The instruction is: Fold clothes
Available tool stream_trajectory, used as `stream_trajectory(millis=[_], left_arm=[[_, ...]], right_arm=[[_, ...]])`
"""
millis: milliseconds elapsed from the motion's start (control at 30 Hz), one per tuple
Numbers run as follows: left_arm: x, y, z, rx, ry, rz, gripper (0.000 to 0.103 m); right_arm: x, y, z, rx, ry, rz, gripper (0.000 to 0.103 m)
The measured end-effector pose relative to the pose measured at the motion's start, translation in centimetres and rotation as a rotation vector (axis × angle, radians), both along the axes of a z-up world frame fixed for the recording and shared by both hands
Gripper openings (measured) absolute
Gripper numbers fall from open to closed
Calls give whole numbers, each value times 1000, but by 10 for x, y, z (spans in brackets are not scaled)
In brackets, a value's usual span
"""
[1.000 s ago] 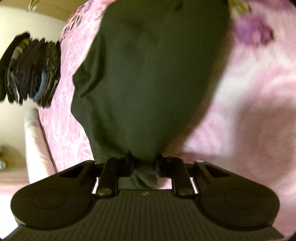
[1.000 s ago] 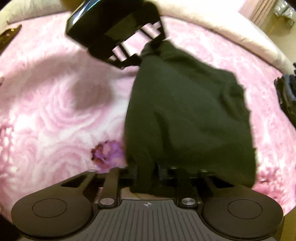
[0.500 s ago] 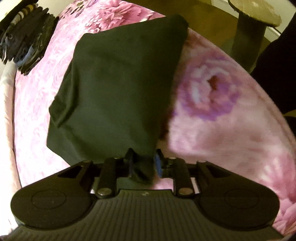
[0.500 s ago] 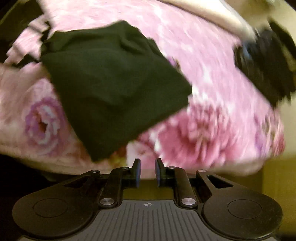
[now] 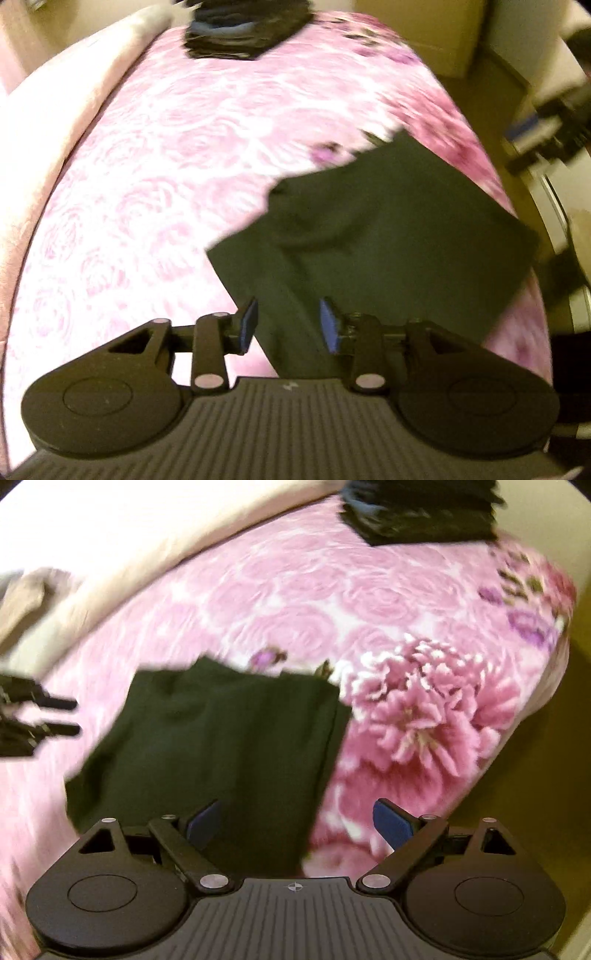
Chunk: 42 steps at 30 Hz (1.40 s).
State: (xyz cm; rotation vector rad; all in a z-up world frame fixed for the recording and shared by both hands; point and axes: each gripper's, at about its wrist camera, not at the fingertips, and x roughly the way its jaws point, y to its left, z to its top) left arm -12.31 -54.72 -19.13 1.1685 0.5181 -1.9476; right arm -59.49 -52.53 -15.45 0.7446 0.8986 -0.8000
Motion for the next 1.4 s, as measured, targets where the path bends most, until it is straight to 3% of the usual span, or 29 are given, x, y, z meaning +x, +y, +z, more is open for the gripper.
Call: stream_trajectory(millis=[200, 267, 433, 500, 600, 633, 667, 733, 933, 1067, 1167, 1333, 1367, 1400], left_arm=[[2, -71, -44, 80, -23, 108, 42], [3, -84, -51, 102, -10, 116, 42], [1, -99, -66, 157, 9, 95, 39], [-2, -102, -69, 171, 13, 89, 30], [-3, -104, -70, 186, 16, 93, 19], [-3, -104, -69, 189, 16, 98, 15], [-4, -104, -66, 196, 19, 103, 10], [-6, -103, -54, 183, 23, 107, 7], [-16, -100, -16, 106, 75, 81, 7], [-26, -116, -39, 133, 59, 77, 7], [-26, -128, -65, 186, 43, 97, 14], [-15, -127, -65, 196, 65, 159, 24], [-14, -125, -61, 185, 56, 169, 25], [-12, -122, -55, 175, 45, 180, 25]], right_arm=[[3, -60, -19, 26, -90, -34, 90], [2, -79, -30, 54, -115, -37, 63], [1, -107, -58, 98, -173, -34, 62], [2, -112, -63, 102, -195, -20, 60], [7, -118, -69, 136, -222, -21, 40], [6, -120, -71, 158, -232, -30, 20], [5, -123, -73, 184, -247, -42, 10], [-2, -124, -66, 193, -260, -70, 5], [-31, -102, -23, 105, -249, -111, 4], [-41, -93, -40, 118, -222, -182, 4], [-38, -95, -56, 122, -224, -201, 5], [-31, -95, -52, 65, -187, -165, 7], [-30, -93, -49, 49, -166, -154, 36], [-28, -92, -45, 32, -145, -143, 58]])
